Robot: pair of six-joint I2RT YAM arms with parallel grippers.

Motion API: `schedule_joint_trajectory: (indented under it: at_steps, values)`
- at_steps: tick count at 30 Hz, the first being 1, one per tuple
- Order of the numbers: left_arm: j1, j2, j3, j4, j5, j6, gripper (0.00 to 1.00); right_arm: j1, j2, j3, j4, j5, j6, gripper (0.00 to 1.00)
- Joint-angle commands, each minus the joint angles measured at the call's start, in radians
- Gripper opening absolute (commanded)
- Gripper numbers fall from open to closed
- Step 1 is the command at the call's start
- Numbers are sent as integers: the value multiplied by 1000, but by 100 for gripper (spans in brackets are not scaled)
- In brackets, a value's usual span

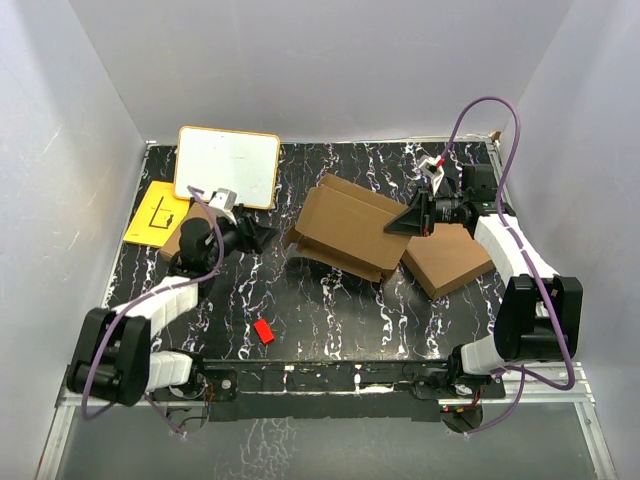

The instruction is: Fold the paper box

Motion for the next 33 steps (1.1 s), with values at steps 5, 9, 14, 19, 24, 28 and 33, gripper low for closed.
schedule_joint_trajectory:
  at_steps: [5,9,14,19,24,28,33]
  values:
    - [-3,-289,-234,238,33,-30,70,2,37,117,73,-25,74,8]
    - [-3,-383,-200,158,19,-54,72,1,75,210,-35,-22,24,8]
    - [-3,-393,-36,27,37,-205,72,3,89,288,-66,17,79,8]
    - [-49,-220,-31,206,20,-793,67,24,52,228,221,63,398,8]
    - [-273,-149,-5,221,-233,-812,70,95,26,184,345,133,529,8]
    - [-364,-103,59,92,-386,-823,73,104,22,114,553,133,751,8]
    - [-394,-29,80,107,-443,-882,73,116,20,54,721,116,917,8]
